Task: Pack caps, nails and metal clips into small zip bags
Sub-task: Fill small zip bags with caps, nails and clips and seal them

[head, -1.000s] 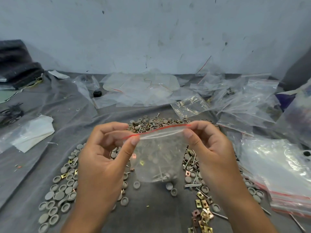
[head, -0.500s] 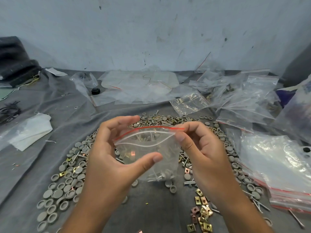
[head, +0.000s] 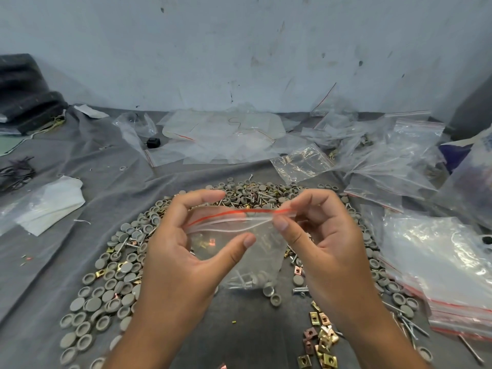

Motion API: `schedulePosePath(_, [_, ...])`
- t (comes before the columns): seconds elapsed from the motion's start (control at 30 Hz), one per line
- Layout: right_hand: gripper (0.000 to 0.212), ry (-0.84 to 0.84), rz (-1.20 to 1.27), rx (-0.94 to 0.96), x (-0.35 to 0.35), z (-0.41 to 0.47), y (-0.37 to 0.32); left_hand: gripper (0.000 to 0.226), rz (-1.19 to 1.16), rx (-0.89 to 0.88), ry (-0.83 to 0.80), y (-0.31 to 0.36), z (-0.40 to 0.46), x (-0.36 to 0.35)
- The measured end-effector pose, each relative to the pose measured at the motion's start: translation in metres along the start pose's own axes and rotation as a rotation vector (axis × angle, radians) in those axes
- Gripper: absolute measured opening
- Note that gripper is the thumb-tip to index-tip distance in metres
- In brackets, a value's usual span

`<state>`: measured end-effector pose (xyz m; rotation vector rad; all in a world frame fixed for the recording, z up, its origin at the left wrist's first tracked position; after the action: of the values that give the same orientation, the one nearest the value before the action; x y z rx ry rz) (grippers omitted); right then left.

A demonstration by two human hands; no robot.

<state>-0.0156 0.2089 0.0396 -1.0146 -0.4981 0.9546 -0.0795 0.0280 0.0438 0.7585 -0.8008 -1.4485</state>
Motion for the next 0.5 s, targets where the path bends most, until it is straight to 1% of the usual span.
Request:
schedulePosePath(0.17, [0.016,0.006,0.002,0.014,-0.0029,-0.0034,0.0026,0.047,-0.005,-0.006,0.017,0.0002,-0.0003,-0.0001])
schedulePosePath(0.33, [0.036,-0.017,-0.045,-0.004,-0.0042,-0.0033,0.0064,0.045,-0.023,0.006,0.036,-0.0031,0.0002,0.0034])
schedulePosePath(0.5, [0.029,-0.017,-0.058,-0.001,-0.0051,-0.0060,0.0047,0.046,0.005,-0.006,0.025,-0.0011,-0.0011,0.0018])
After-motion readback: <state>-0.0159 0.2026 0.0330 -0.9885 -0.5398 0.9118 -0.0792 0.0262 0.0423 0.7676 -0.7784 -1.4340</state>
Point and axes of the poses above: each hand's wrist, its own z-axis towards the middle knuckle, its own x-axis out of the back of the hand, y = z × x, the point moved 9 cm from there along z, towards the middle knuckle, and after that the axes turned 10 degrees about y, right-handed, at the moved point
